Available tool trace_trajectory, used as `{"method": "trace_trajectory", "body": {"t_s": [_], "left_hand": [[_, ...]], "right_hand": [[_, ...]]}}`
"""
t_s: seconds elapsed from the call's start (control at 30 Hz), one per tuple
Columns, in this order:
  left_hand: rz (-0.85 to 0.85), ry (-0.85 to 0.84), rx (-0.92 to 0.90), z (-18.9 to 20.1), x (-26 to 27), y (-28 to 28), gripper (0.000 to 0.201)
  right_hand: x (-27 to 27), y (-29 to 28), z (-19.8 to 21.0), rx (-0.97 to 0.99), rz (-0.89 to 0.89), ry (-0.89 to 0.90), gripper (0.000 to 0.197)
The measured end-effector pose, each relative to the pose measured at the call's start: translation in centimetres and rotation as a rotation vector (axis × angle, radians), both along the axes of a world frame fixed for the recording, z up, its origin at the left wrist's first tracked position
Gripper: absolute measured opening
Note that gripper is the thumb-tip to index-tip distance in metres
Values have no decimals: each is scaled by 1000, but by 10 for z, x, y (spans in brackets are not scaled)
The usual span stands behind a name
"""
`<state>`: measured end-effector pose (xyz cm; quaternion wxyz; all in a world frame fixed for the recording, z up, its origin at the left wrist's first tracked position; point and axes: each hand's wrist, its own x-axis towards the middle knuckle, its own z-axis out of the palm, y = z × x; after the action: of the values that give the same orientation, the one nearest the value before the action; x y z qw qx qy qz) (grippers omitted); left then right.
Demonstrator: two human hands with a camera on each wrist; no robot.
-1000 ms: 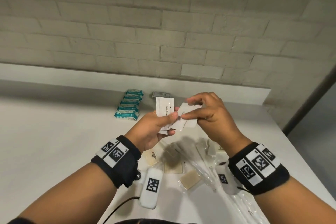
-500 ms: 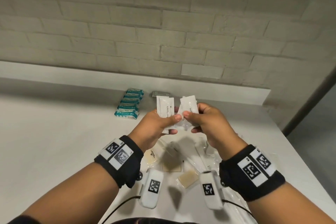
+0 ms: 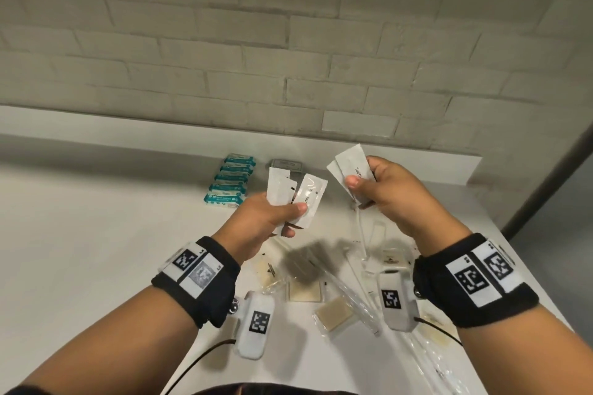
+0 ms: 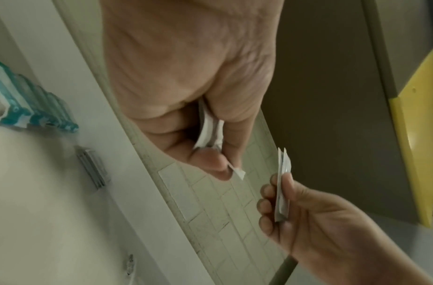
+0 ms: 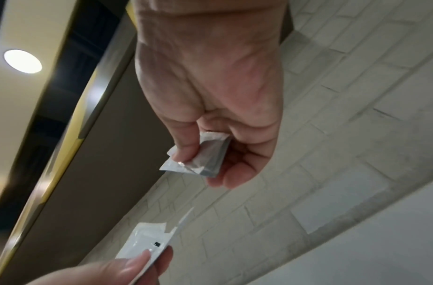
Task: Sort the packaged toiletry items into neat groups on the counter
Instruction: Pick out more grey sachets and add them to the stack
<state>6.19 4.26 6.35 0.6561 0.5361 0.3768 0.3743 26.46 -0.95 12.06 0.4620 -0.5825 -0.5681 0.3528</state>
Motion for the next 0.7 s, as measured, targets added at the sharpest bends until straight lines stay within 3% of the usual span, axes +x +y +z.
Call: {"method": "trace_trajectory", "body": {"t_s": [0.07, 0.17, 0.23, 0.3, 0.4, 0.47, 0.6, 0.7], "left_hand": [[-4, 131, 78, 0, 0, 1, 17], [-74, 276, 170, 2, 1, 3, 20], [-100, 213, 166, 4, 5, 3, 16], [-97, 73, 108, 7, 6, 2, 12], [-90, -124, -106, 12, -1, 3, 27], [-141, -221, -211, 11, -7, 4, 36], [-169, -163, -125, 4, -9, 3, 28], [-167, -68, -44, 1, -2, 0, 31]], "right_hand": [[-1, 0, 8, 44, 40, -212, 2], [-12, 0, 18, 8, 254, -634, 21], [-27, -3, 17, -56, 347, -859, 20], [-35, -3, 9, -101, 295, -904, 24], [-30, 0, -6, -194, 164, -804, 38], [-24, 3, -12, -170, 65, -652, 24], [-22, 4, -15, -101, 11, 20, 19], [-29, 5, -17, -141, 94, 161, 22]]}}
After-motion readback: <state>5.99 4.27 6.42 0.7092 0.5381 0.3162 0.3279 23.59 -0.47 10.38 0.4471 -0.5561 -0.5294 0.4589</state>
